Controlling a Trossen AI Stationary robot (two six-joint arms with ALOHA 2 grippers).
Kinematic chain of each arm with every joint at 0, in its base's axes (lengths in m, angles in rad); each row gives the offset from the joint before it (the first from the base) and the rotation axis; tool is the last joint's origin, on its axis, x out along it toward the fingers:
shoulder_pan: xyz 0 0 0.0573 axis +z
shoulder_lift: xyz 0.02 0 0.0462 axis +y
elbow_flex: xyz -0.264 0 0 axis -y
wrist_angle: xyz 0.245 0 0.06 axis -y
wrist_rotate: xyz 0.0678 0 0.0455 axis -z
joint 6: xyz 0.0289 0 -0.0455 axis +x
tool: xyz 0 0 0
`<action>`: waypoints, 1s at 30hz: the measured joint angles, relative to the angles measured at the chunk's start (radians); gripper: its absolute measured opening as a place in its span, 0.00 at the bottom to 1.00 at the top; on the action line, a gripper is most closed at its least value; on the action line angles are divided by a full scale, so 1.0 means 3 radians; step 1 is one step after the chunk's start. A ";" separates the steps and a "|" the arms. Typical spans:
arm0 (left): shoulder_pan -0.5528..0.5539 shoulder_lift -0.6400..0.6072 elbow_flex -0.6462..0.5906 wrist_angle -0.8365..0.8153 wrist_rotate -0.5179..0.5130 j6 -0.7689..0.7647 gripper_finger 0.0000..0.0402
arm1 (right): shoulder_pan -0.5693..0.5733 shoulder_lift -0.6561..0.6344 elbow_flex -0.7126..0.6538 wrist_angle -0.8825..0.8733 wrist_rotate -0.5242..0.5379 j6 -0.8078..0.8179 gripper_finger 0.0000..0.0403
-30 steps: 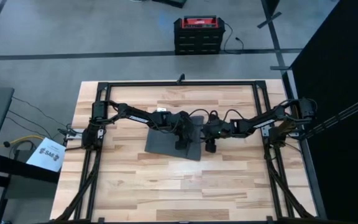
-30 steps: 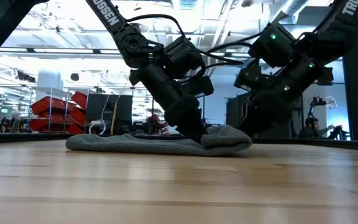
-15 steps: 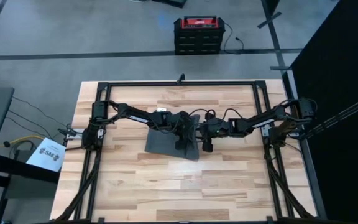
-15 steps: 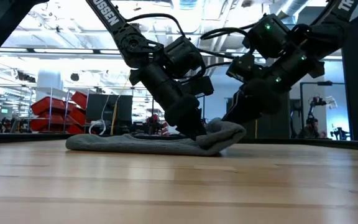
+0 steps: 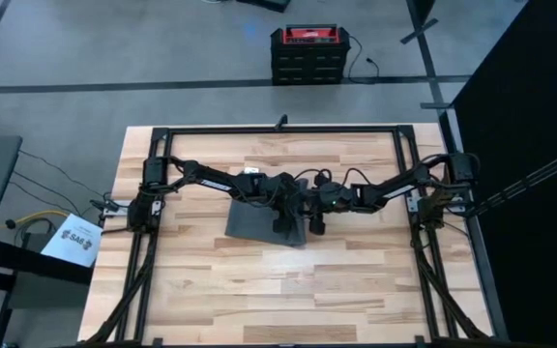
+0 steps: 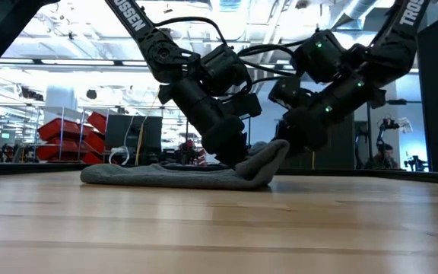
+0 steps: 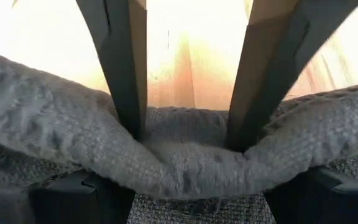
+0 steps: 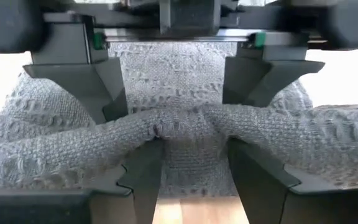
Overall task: Roll towel
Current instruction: Roll the gray towel
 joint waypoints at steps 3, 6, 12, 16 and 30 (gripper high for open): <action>0.0000 -0.0003 0.0000 -0.0002 0.0000 -0.0014 0.70 | 0.0001 0.0132 0.0055 0.0019 -0.0044 0.0001 0.42; 0.0000 -0.0007 0.0000 -0.0045 -0.0001 -0.0028 0.70 | 0.0002 0.0264 0.0113 0.0050 -0.0045 0.0000 0.42; 0.0001 -0.0078 0.0003 -0.0204 -0.0099 -0.0020 0.70 | 0.0001 0.0304 0.0131 0.0032 -0.0045 0.0004 0.42; 0.0006 -0.0191 -0.0003 -0.0341 -0.0151 0.0003 0.70 | -0.0001 0.0308 0.0133 -0.0060 -0.0045 0.0038 0.42; 0.0002 -0.0614 -0.0012 -0.1212 -0.0550 -0.0063 0.70 | -0.0015 0.0312 0.0122 -0.0088 -0.0059 0.0036 0.42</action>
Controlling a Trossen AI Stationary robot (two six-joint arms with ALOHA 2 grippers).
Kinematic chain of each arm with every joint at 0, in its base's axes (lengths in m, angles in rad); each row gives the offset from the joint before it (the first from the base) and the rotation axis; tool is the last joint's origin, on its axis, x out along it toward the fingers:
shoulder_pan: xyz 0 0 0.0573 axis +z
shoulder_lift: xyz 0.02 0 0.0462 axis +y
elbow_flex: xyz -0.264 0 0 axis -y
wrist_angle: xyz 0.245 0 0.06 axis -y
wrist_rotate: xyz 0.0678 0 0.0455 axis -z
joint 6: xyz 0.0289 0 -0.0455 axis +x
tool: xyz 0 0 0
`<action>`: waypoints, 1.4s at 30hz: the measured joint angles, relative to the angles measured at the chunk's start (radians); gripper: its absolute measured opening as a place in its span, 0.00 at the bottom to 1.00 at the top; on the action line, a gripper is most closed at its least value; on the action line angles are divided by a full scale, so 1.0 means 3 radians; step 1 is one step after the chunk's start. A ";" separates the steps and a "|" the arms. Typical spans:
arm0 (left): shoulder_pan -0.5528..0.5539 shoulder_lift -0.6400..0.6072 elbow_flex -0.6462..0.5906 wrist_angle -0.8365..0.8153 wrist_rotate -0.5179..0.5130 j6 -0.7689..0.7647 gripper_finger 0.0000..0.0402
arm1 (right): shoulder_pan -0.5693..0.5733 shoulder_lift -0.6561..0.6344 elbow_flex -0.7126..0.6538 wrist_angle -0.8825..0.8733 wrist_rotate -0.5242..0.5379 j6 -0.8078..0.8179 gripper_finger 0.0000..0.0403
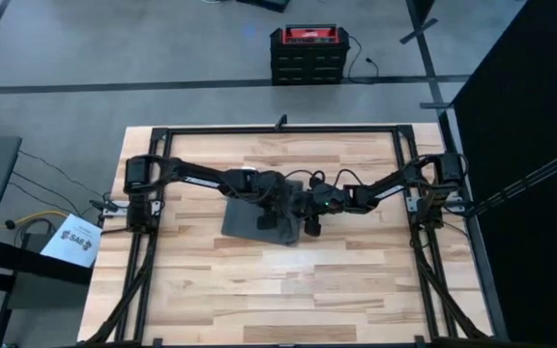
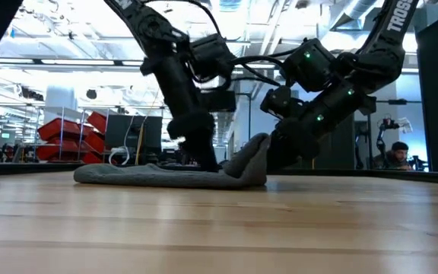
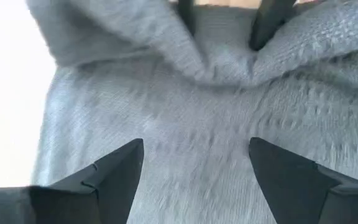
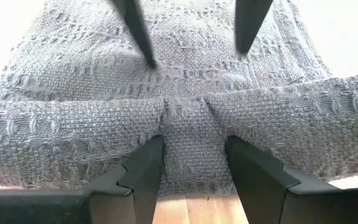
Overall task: Roll towel
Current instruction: Roll the gray towel
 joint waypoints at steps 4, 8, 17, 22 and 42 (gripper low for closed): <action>-0.0069 -0.0290 0.0003 0.0157 -0.0001 -0.0196 0.70 | -0.0001 0.0002 -0.0003 -0.0003 0.0000 -0.0001 0.42; -0.0267 -0.0371 -0.0047 0.0634 0.0100 -0.0271 0.70 | 0.0000 0.0003 -0.0004 -0.0004 0.0004 -0.0013 0.42; -0.0740 -0.0188 -0.0236 0.1501 -0.0044 -0.0773 0.70 | -0.0001 0.0004 -0.0007 0.0000 0.0004 -0.0013 0.42; -0.0837 0.0094 -0.0196 0.1638 -0.0594 -0.1067 0.70 | -0.0001 0.0005 -0.0007 0.0002 0.0005 -0.0009 0.42; -0.0926 0.0091 -0.0171 0.0696 -0.1037 -0.1870 0.70 | 0.0005 0.0005 -0.0008 -0.0011 0.0020 0.0050 0.42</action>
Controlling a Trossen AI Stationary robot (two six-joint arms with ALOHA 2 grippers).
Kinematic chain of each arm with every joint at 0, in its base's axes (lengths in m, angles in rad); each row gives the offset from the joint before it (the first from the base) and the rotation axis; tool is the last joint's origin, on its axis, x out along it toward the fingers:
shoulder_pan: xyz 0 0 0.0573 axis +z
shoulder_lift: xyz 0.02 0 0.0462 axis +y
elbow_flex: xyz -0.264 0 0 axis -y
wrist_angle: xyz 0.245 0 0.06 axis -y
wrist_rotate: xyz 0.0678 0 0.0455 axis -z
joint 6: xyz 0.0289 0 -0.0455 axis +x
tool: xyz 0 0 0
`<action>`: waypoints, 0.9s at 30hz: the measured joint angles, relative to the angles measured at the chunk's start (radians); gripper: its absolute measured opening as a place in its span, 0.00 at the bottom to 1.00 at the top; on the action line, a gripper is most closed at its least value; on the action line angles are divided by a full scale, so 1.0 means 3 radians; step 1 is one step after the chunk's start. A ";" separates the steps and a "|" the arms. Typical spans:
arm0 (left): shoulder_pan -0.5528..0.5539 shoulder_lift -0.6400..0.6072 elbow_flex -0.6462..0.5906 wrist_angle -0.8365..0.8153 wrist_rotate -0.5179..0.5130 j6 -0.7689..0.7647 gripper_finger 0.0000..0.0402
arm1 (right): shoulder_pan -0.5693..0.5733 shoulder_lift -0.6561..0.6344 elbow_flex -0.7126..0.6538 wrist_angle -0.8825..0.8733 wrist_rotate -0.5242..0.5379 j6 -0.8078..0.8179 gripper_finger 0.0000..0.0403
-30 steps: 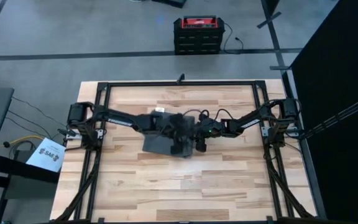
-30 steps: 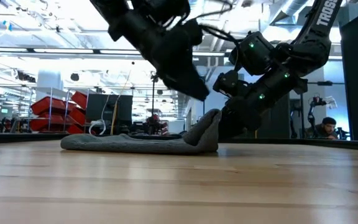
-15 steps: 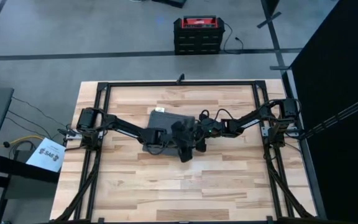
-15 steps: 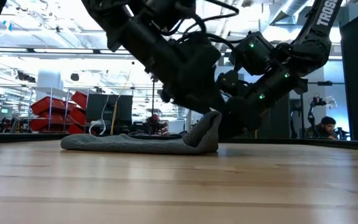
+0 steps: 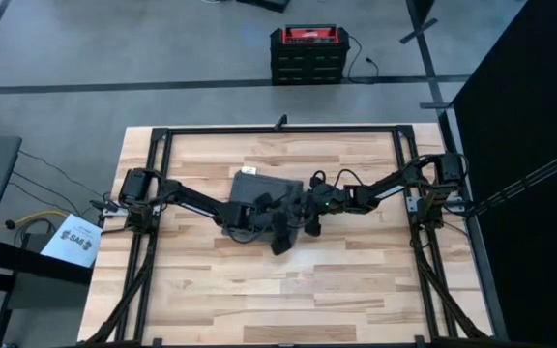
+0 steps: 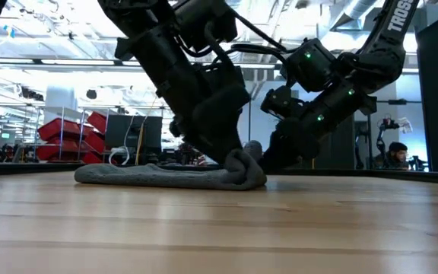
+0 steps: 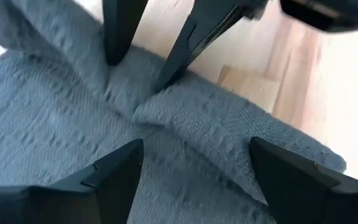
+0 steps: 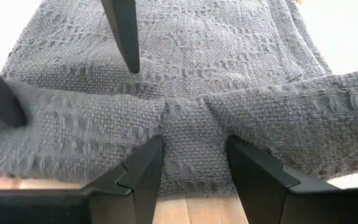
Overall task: Roll towel
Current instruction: Roll the gray towel
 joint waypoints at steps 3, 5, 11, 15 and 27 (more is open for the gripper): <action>-0.0046 0.0000 0.0000 -0.0031 -0.0030 -0.0013 0.70 | 0.0000 0.0000 0.0000 -0.0001 -0.0001 -0.0001 0.42; -0.0075 0.0000 0.0000 -0.0031 -0.0062 -0.0006 0.70 | 0.0000 0.0000 0.0000 -0.0001 -0.0001 -0.0034 0.42; -0.0123 -0.0004 -0.0175 0.0203 -0.0091 0.0010 0.70 | 0.0000 0.0000 -0.0001 0.0016 -0.0004 -0.0124 0.42; -0.0129 -0.0009 -0.0420 0.0629 -0.0092 0.0005 0.70 | -0.0009 0.0000 -0.0001 0.0013 -0.0018 -0.0095 0.42; -0.0129 -0.0013 -0.0580 0.0966 -0.0085 0.0167 0.70 | -0.0029 -0.0225 -0.0022 -0.0027 0.0009 -0.0167 0.42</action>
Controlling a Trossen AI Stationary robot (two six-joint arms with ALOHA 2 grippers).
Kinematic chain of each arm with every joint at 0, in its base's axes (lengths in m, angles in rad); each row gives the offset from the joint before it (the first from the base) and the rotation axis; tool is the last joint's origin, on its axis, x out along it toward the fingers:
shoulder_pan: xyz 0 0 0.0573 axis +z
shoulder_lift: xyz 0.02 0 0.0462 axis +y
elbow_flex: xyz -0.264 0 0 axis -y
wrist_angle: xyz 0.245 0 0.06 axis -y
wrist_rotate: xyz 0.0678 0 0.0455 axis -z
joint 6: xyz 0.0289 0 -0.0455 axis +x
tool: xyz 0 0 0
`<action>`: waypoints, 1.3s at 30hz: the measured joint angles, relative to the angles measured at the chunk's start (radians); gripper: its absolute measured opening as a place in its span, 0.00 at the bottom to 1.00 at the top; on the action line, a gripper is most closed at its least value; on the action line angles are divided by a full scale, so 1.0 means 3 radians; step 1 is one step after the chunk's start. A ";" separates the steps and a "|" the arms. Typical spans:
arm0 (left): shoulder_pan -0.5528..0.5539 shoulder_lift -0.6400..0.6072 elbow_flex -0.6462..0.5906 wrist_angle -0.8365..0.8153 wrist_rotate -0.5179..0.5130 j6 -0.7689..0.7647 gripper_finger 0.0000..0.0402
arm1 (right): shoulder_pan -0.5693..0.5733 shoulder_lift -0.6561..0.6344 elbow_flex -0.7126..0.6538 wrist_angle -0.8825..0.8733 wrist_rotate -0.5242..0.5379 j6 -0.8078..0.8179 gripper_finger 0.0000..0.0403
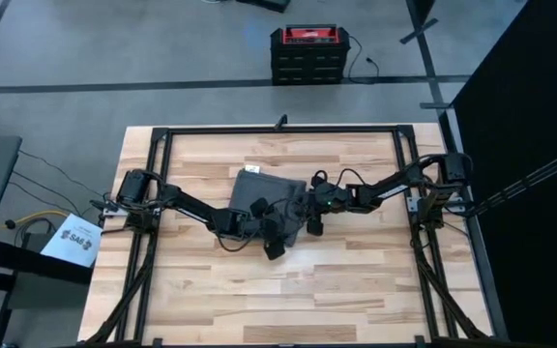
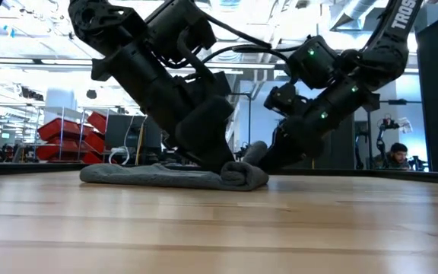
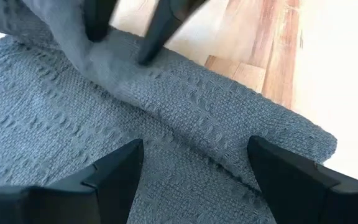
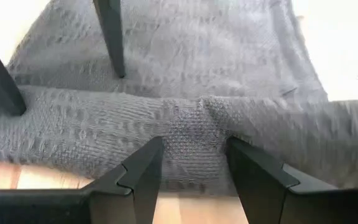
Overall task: Roll towel
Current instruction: Roll the gray towel
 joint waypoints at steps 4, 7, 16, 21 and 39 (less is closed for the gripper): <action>0.0001 0.0001 -0.0001 0.0009 0.0012 0.0031 0.70 | -0.0031 -0.0106 0.0046 0.0011 0.0017 -0.0045 0.42; 0.0001 0.0002 -0.0001 0.0012 0.0014 0.0047 0.70 | -0.0056 -0.0112 0.0106 0.0012 0.0020 -0.0136 0.42; 0.0001 0.0006 -0.0001 0.0013 0.0015 0.0046 0.70 | -0.0163 -0.0122 0.0301 -0.0027 0.0019 -0.0332 0.42; 0.0003 0.0006 -0.0001 0.0016 0.0016 0.0044 0.70 | -0.0269 -0.0123 0.0331 -0.0022 0.0020 -0.0410 0.42; 0.0003 0.0010 -0.0001 0.0003 0.0015 -0.0026 0.70 | -0.0591 0.0198 0.0338 0.0051 0.0017 -0.0396 0.42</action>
